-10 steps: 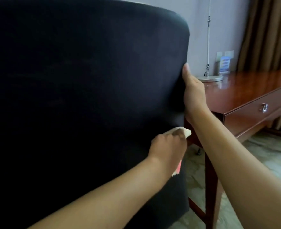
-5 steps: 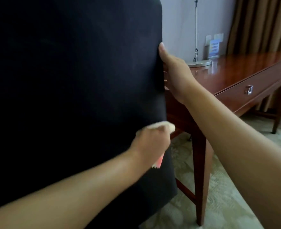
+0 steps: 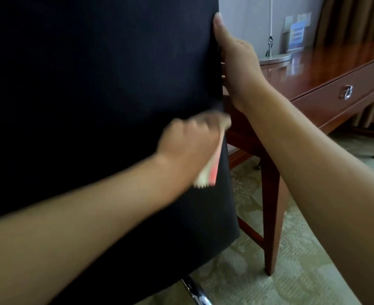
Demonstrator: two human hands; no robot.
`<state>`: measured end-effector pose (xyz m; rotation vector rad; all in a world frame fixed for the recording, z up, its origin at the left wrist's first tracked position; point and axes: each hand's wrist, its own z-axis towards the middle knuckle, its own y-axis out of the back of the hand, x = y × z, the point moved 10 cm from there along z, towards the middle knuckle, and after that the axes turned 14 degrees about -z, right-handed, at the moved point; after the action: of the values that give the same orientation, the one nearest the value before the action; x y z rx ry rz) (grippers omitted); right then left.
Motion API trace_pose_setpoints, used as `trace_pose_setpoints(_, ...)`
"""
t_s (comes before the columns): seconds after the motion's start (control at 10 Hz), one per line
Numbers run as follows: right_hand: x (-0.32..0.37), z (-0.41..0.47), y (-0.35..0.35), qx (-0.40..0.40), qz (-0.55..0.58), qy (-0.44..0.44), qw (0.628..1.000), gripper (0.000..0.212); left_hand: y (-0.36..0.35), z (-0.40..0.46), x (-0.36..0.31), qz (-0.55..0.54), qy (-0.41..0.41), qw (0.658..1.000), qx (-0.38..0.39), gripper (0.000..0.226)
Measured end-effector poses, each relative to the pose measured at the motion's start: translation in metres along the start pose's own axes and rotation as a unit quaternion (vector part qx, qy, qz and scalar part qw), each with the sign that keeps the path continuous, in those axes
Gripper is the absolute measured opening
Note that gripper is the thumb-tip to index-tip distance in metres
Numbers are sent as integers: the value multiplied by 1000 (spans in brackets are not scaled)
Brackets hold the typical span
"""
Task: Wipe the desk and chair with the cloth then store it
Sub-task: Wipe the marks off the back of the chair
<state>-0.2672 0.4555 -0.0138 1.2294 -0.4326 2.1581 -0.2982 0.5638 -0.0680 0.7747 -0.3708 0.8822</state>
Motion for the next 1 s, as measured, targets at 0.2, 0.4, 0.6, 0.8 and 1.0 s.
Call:
trace_pose_setpoints(0.2, -2, -1, 1, -7, -28, 12, 1000, 35, -140, -162, -122, -161, -31, 943, 291, 74)
trace_pose_setpoints(0.4, 0, -1, 1, -13, -11, 13, 1000, 40, -84, -121, -96, -178, -69, 974, 120, 16)
trace_pose_setpoints(0.6, 6, -6, -3, -43, 6, 23, 999, 30, -51, -28, -66, -137, -34, 989, 53, 14)
trace_pose_setpoints(0.8, 1, 1, -5, -8, 20, 45, 999, 22, -141, -208, -127, -207, -38, 919, 333, 87)
trace_pose_setpoints(1.0, -78, 31, 159, -67, 66, 84, 992, 25, -51, -179, -24, -159, 9, 982, 106, 14)
